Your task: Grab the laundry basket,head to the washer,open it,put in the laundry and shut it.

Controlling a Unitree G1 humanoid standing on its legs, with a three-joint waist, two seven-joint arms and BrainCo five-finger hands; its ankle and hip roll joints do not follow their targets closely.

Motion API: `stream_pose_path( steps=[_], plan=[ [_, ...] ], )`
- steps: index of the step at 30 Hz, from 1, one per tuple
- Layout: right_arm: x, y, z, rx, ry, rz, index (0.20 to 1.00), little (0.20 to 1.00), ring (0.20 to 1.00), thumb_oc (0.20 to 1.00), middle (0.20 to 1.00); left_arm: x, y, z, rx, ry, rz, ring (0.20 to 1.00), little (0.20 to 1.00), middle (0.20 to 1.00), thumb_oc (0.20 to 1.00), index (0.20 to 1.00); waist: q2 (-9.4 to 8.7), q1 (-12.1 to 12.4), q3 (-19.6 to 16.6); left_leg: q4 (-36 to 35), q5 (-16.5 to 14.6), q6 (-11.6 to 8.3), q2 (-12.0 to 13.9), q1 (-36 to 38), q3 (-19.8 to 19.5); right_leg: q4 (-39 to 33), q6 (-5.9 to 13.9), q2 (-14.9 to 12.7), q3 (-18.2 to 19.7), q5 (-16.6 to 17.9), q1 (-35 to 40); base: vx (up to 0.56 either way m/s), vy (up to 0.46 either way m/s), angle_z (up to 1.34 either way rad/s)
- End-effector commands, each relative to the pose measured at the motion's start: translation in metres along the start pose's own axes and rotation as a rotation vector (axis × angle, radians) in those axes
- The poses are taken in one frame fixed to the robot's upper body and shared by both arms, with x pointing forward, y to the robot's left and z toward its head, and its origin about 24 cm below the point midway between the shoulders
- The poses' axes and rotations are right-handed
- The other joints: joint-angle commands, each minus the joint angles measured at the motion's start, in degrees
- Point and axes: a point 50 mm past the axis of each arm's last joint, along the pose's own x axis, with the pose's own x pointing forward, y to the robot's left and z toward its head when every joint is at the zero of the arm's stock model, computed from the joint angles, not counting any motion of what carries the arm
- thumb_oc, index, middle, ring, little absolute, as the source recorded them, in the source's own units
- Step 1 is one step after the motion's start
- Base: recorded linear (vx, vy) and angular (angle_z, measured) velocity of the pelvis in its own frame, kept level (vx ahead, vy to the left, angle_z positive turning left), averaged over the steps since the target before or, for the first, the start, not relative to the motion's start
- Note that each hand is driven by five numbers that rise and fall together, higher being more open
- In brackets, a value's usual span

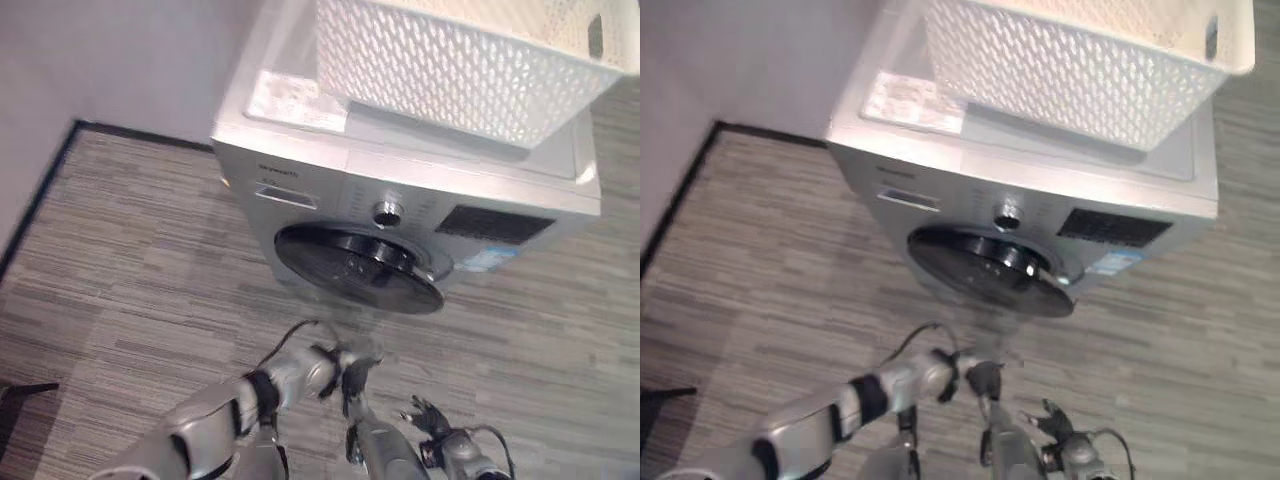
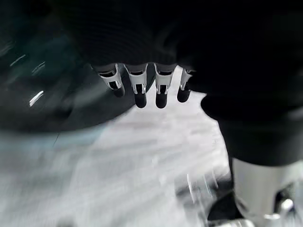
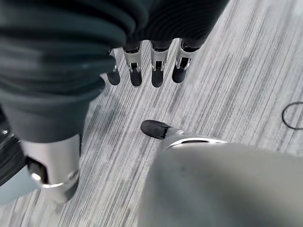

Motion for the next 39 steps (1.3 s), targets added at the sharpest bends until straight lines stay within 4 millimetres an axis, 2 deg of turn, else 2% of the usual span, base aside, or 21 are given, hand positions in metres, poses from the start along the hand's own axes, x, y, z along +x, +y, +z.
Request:
stream_pose_path(
  steps=[1, 3, 5, 8, 9, 11, 14, 17, 18, 19, 21, 23, 25, 26, 27, 28, 30, 33, 34, 35, 39],
  plan=[
    [-0.002, -0.003, 0.006, -0.069, -0.065, 0.016, 1.0, 1.0, 1.0, 1.0, 1.0, 0.01, 0.027, -0.014, 0.097, 0.101, 0.096, 1.0, 1.0, 1.0, 1.0, 1.0, -2.64, -0.4, -1.2, -2.0, 5.8, -0.84, 2.2, -8.5, -0.6, 0.0, 5.9, -1.7, -0.8, -5.5, -0.4, -0.13, -0.046, -0.2],
    [0.001, 0.003, 0.03, -0.058, -0.144, 0.042, 1.0, 1.0, 1.0, 1.0, 1.0, 0.003, 0.074, -0.047, 0.161, 0.267, 0.201, 1.0, 1.0, 1.0, 1.0, 1.0, -4.14, -1.8, -1.2, -2.0, 6.6, -1.22, 3.0, -11.8, -0.6, 0.0, 6.08, -1.5, 0.0, -4.2, -4.1, -0.11, -0.032, -0.29],
    [0.005, 0.01, 0.05, -0.057, -0.197, 0.06, 1.0, 1.0, 1.0, 1.0, 1.0, -0.02, 0.12, -0.085, 0.205, 0.455, 0.277, 1.0, 1.0, 1.0, 1.0, 1.0, -4.91, -2.5, -1.0, -2.0, 7.0, -1.35, 3.3, -14.1, -0.6, 0.0, 6.24, -1.5, 0.4, -3.4, -6.4, -0.08, -0.008, -0.23],
    [0.007, 0.002, 0.07, -0.135, -0.245, 0.047, 1.0, 1.0, 1.0, 1.0, 1.0, -0.084, 0.179, -0.143, 0.255, 0.764, 0.312, 1.0, 1.0, 1.0, 1.0, 1.0, -6.06, -3.9, -1.0, -2.0, 7.8, -1.49, 3.7, -16.8, -0.4, 0.0, 6.4, -1.3, 0.5, -2.1, -9.2, -0.08, 0.002, -0.24],
    [0.007, -0.003, 0.079, -0.155, -0.273, 0.038, 1.0, 1.0, 1.0, 1.0, 1.0, -0.127, 0.213, -0.164, 0.243, 0.912, 0.386, 1.0, 1.0, 1.0, 1.0, 1.0, -6.5, -4.6, -0.8, -2.0, 8.2, -1.39, 3.8, -17.9, -0.3, 0.0, 6.54, -1.3, 0.9, -1.4, -10.6, -0.06, 0.027, -0.09],
    [0.007, -0.007, 0.08, -0.152, -0.275, 0.025, 1.0, 1.0, 1.0, 1.0, 1.0, -0.14, 0.226, -0.167, 0.252, 0.94, 0.42, 1.0, 1.0, 1.0, 1.0, 1.0, -6.47, -4.6, -0.6, -2.0, 8.3, -1.47, 3.7, -18.5, -0.3, 0.0, 6.64, -1.5, 0.8, -1.3, -11.3, -0.04, 0.02, -0.07],
    [0.005, -0.019, 0.08, -0.122, -0.278, -0.014, 1.0, 1.0, 1.0, 1.0, 1.0, -0.174, 0.29, -0.152, 0.341, 0.973, 0.612, 1.0, 1.0, 1.0, 1.0, 1.0, -6.24, -4.9, -0.3, -2.0, 8.8, -1.32, 3.2, -20.1, -0.8, 0.0, 6.77, -1.8, 0.5, -0.7, -12.8, -0.04, 0.012, 0.06],
    [0.004, -0.022, 0.074, -0.126, -0.274, -0.027, 1.0, 1.0, 1.0, 1.0, 1.0, -0.192, 0.337, -0.125, 0.434, 0.922, 0.834, 1.0, 1.0, 1.0, 1.0, 1.0, -5.94, -4.7, 0.4, -2.0, 9.0, -1.23, 2.6, -21.1, -1.5, 0.0, 6.97, -2.3, -0.2, -0.7, -13.4, -0.03, 0.013, 0.22],
    [0.003, -0.02, 0.066, -0.111, -0.258, -0.027, 1.0, 1.0, 1.0, 1.0, 1.0, -0.192, 0.351, -0.11, 0.396, 0.835, 0.984, 1.0, 1.0, 1.0, 1.0, 1.0, -5.86, -4.6, 0.4, -2.0, 8.9, -1.16, 2.3, -21.1, -1.9, 0.0, 7.18, -2.6, -0.8, -0.8, -13.2, -0.01, -0.004, 0.13],
    [0.003, -0.02, 0.066, -0.111, -0.258, -0.027, 1.0, 1.0, 1.0, 1.0, 1.0, -0.192, 0.351, -0.11, 0.396, 0.835, 0.984, 1.0, 1.0, 1.0, 1.0, 1.0, -5.84, -4.6, 0.4, -2.0, 8.9, -1.16, 2.3, -21.1, -1.9, 0.0, 7.18, -2.6, -0.8, -0.8, -13.1, 0.0, 0.003, 0.14],
    [0.003, -0.019, 0.054, -0.087, -0.226, -0.031, 1.0, 1.0, 1.0, 1.0, 1.0, -0.181, 0.351, -0.099, 0.214, 0.664, 1.13, 1.0, 1.0, 1.0, 1.0, 1.0, -5.55, -4.0, 0.3, -2.0, 8.6, -1.1, 2.0, -20.3, -2.0, 0.0, 7.32, -2.9, -1.3, -1.1, -12.3, 0.02, 0.005, 0.17],
    [0.003, -0.017, 0.043, -0.055, -0.188, -0.036, 1.0, 1.0, 1.0, 1.0, 1.0, -0.161, 0.334, -0.097, 0.025, 0.501, 1.171, 1.0, 1.0, 1.0, 1.0, 1.0, -4.97, -3.2, 0.1, -2.0, 8.4, -1.09, 1.7, -19.3, -2.1, 0.0, 7.32, -3.2, -1.6, -1.4, -11.0, 0.03, 0.021, 0.08],
    [0.002, -0.012, 0.032, -0.039, -0.156, -0.03, 1.0, 1.0, 1.0, 1.0, 1.0, -0.134, 0.292, -0.104, -0.109, 0.411, 1.118, 1.0, 1.0, 1.0, 1.0, 1.0, -4.1, -1.8, -0.3, -2.0, 7.8, -1.07, 1.4, -17.5, -1.8, 0.0, 7.25, -3.7, -2.1, -2.0, -9.0, 0.04, 0.046, 0.06],
    [0.001, -0.012, 0.027, -0.036, -0.142, -0.035, 1.0, 1.0, 1.0, 1.0, 1.0, -0.12, 0.263, -0.109, -0.216, 0.371, 1.079, 1.0, 1.0, 1.0, 1.0, 1.0, -3.62, -1.2, -0.6, -2.0, 7.4, -1.07, 1.2, -16.7, -1.6, 0.0, 7.19, -3.9, -2.3, -2.3, -8.0, 0.12, 0.051, 0.1],
    [-0.001, -0.017, 0.018, -0.013, -0.112, -0.073, 1.0, 1.0, 1.0, 1.0, 1.0, -0.097, 0.182, -0.114, -0.471, 0.299, 0.977, 1.0, 1.0, 1.0, 1.0, 1.0, -2.23, 0.5, -1.2, -2.0, 6.6, -1.24, 1.0, -14.1, -1.0, 0.0, 6.97, -4.3, -3.0, -3.4, -5.2, 0.11, 0.038, 0.07],
    [-0.001, -0.017, 0.017, -0.014, -0.112, -0.073, 1.0, 1.0, 1.0, 1.0, 1.0, -0.097, 0.181, -0.115, -0.472, 0.3, 0.976, 1.0, 1.0, 1.0, 1.0, 1.0, -2.22, 0.4, -1.3, -2.0, 6.7, -1.21, 1.0, -14.3, -1.1, 0.0, 6.97, -4.3, -3.0, -3.4, -5.3, 0.12, 0.018, 0.08],
    [-0.002, -0.018, 0.008, 0.014, -0.078, -0.092, 1.0, 1.0, 1.0, 1.0, 1.0, -0.084, 0.111, -0.103, -0.695, 0.224, 0.843, 1.0, 1.0, 1.0, 1.0, 1.0, -1.17, 1.8, -2.2, -2.0, 6.1, -1.09, 0.7, -11.9, -0.8, 0.0, 6.74, -4.7, -3.7, -4.2, -2.6, 0.1, 0.013, 0.13],
    [-0.004, -0.02, -0.008, 0.027, -0.007, -0.103, 1.0, 1.0, 1.0, 1.0, 1.0, -0.082, 0.032, -0.087, -0.921, 0.203, 0.657, 1.0, 1.0, 1.0, 1.0, 1.0, 0.35, 3.7, -3.6, -2.0, 5.2, -0.77, 0.1, -8.0, -0.8, 0.0, 6.38, -4.9, -4.7, -5.6, 1.9, 0.14, 0.003, 0.12],
    [-0.008, -0.021, -0.022, 0.008, 0.051, -0.103, 1.0, 1.0, 1.0, 1.0, 1.0, -0.096, -0.019, -0.086, -1.078, 0.258, 0.552, 1.0, 1.0, 1.0, 1.0, 1.0, 1.19, 4.8, -4.6, -2.0, 4.9, -0.56, -0.5, -5.5, -1.3, 0.0, 6.17, -5.2, -5.7, -6.5, 4.9, 0.12, -0.011, 0.14],
    [-0.008, -0.021, -0.022, 0.008, 0.051, -0.103, 1.0, 1.0, 1.0, 1.0, 1.0, -0.096, -0.019, -0.086, -1.078, 0.259, 0.552, 1.0, 1.0, 1.0, 1.0, 1.0, 1.19, 4.7, -4.7, -2.0, 5.1, -0.53, -0.5, -5.7, -1.3, 0.0, 6.16, -5.2, -5.7, -6.4, 4.7, 0.1, -0.006, 0.25],
    [-0.018, -0.03, -0.051, 0.016, 0.152, -0.123, 1.0, 1.0, 1.0, 1.0, 1.0, -0.131, -0.091, -0.085, -1.263, 0.409, 0.421, 1.0, 1.0, 1.0, 1.0, 1.0, 2.45, 6.6, -6.8, -2.0, 4.6, -0.25, -1.2, -1.5, -2.8, 0.0, 5.66, -5.5, -8.3, -8.0, 10.3, 0.08, -0.019, 0.35]
  ],
)
